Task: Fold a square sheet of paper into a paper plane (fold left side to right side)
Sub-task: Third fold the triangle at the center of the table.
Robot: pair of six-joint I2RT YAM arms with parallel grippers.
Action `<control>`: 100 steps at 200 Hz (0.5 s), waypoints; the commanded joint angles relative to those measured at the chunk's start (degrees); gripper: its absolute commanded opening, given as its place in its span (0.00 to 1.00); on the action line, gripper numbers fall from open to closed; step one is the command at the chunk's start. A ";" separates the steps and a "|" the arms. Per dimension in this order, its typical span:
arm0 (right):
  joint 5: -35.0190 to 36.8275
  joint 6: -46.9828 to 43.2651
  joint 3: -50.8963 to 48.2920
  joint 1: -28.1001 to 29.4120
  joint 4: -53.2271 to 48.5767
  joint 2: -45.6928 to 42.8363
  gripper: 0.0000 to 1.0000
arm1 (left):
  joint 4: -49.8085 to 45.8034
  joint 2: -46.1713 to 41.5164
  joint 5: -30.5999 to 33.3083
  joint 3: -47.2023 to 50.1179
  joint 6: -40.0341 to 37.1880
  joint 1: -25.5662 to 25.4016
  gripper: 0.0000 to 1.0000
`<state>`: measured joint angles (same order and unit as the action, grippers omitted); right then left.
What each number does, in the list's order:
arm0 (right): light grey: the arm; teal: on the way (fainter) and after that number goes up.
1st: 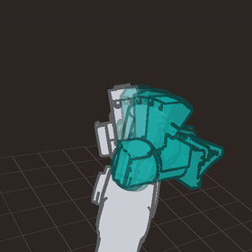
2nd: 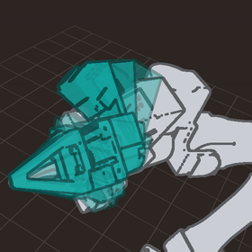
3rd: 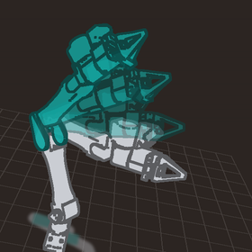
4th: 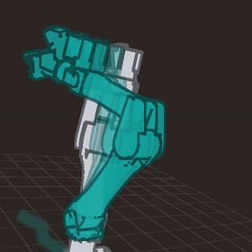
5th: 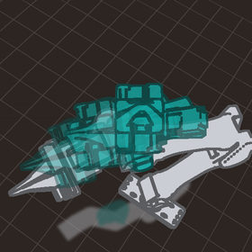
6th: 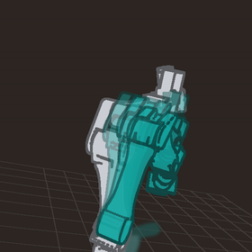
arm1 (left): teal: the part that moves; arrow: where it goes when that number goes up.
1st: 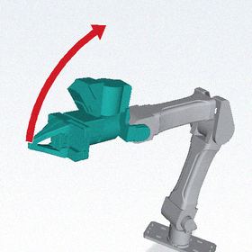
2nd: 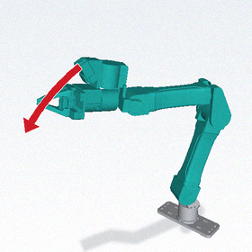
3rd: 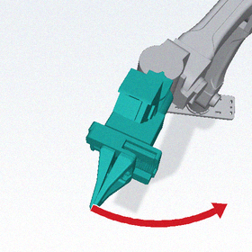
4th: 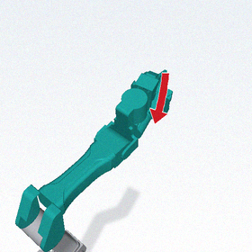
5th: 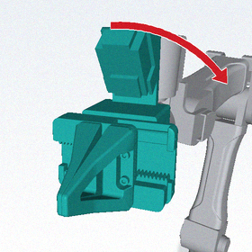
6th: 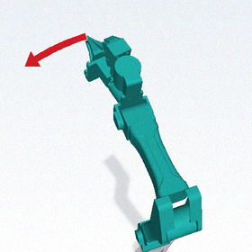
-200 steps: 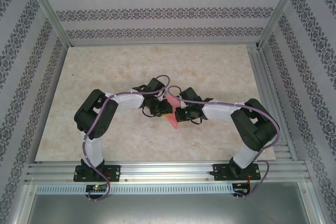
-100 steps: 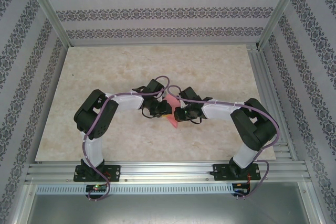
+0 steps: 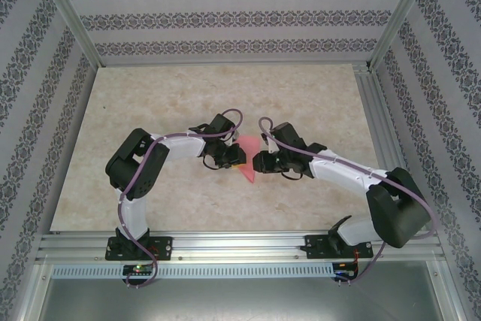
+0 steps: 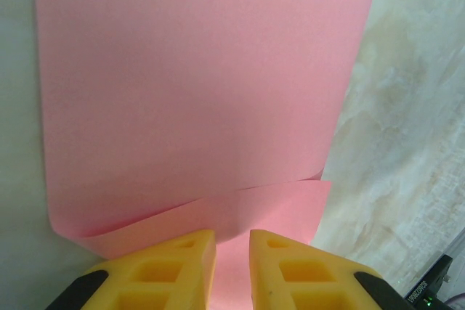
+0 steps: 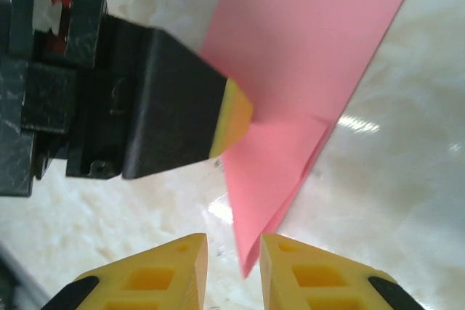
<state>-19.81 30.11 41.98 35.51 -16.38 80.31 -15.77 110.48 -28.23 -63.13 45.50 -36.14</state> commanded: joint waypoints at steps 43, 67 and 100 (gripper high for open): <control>-10.85 11.92 -2.70 0.71 14.82 5.93 0.24 | -3.15 1.53 1.99 1.65 -1.02 -0.60 0.24; -12.66 13.03 -2.25 0.96 15.68 8.92 0.23 | -3.35 1.50 2.30 1.56 -1.16 -0.60 0.24; -14.02 12.93 -2.25 1.15 15.49 11.17 0.22 | -3.33 1.64 2.08 1.43 -1.24 -0.60 0.23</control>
<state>-31.40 41.98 39.57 36.01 -3.14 90.32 -15.79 110.48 -28.21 -63.16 45.47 -36.14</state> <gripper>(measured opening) 0.225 0.234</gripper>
